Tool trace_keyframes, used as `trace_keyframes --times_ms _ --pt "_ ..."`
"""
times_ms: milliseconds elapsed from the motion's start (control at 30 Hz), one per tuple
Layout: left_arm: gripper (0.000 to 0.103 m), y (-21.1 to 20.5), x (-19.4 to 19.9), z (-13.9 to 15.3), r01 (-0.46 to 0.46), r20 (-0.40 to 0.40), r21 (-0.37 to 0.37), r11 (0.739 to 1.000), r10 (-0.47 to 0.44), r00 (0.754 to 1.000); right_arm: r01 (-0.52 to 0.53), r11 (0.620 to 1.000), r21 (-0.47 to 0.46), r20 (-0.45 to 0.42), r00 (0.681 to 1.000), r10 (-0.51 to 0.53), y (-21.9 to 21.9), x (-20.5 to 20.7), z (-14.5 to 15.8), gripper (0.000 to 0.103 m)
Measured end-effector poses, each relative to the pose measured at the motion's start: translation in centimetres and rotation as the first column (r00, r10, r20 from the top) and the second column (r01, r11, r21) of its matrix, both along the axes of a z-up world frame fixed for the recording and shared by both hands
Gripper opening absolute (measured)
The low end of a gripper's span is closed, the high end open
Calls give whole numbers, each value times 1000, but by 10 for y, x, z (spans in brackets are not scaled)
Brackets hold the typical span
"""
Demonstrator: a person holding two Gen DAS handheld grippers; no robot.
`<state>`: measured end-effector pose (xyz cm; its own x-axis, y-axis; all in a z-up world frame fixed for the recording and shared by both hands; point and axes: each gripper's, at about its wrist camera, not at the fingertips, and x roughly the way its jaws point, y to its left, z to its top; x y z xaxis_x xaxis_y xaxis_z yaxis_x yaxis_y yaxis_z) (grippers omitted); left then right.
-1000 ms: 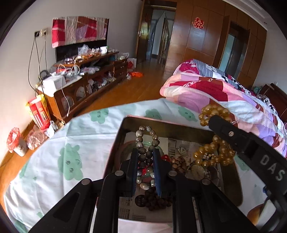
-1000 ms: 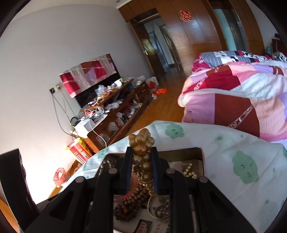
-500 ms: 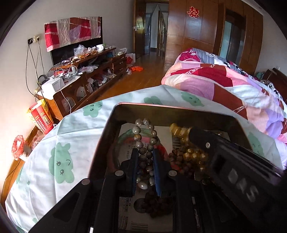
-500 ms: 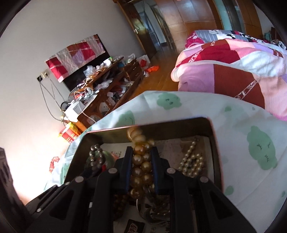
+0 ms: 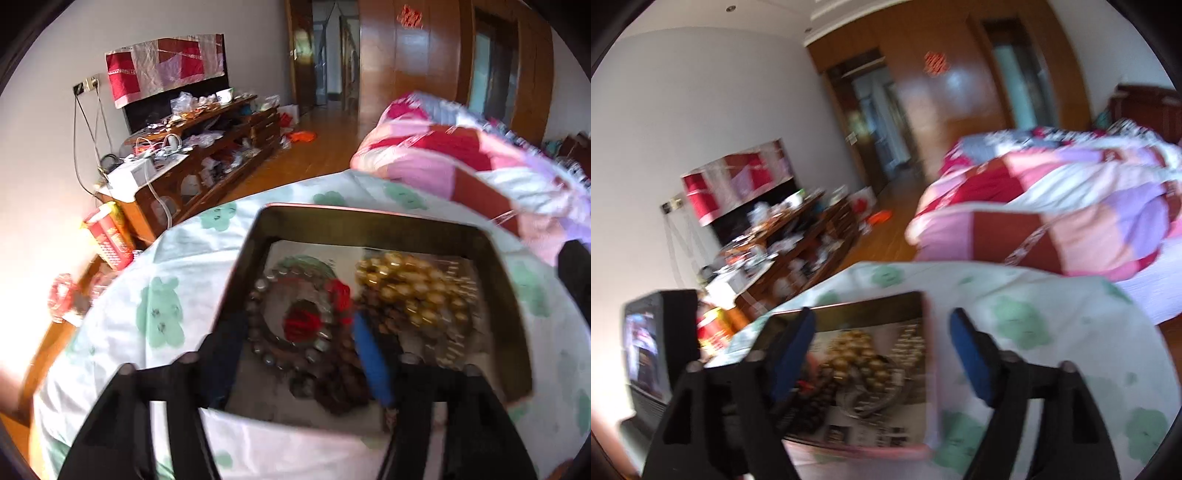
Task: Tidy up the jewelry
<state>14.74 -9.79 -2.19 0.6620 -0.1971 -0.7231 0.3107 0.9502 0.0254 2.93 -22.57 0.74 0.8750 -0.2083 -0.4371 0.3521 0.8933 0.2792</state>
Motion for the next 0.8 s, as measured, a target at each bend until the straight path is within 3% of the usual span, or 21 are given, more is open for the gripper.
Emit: trace_keyframes --times_ms 267,400,567,733,800 --pt "71 10 -53 5 -6 139 33 999 1 990 79 994 -71 13 997 -78 8 -30 -5 89" --pt "71 28 -73 8 -41 204 35 999 34 978 103 979 -177 30 995 -99 19 -44 -2 89" --pt "71 55 -106 17 -92 326 -10 996 90 941 114 960 -255 91 991 -93 32 -64 4 97" --pt "72 70 -123 21 -116 366 -20 993 115 923 81 954 -287 132 990 -44 47 -81 6 98" --pt "72 76 -130 22 -127 370 -46 991 136 919 105 947 -305 194 980 -46 51 -94 10 102"
